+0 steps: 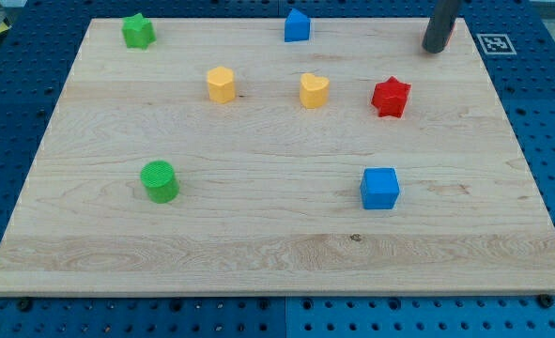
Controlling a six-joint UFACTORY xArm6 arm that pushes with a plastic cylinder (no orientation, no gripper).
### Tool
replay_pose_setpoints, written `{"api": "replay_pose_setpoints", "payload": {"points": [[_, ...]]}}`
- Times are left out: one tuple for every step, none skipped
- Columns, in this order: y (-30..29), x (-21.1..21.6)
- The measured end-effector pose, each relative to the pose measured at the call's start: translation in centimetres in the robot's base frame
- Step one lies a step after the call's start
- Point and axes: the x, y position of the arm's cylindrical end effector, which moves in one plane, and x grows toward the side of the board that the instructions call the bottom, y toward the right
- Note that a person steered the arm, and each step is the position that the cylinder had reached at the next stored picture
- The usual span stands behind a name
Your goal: Push the yellow heart to the center
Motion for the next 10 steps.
{"api": "replay_pose_setpoints", "payload": {"points": [[0.1,0.0],[0.5,-0.7],[0.1,-0.6],[-3.1,1.9],[-5.7,3.7],[-5.7,3.7],[-9.2,3.7],[-15.5,3.8],[-17.8,6.0],[-18.4,8.6]]}}
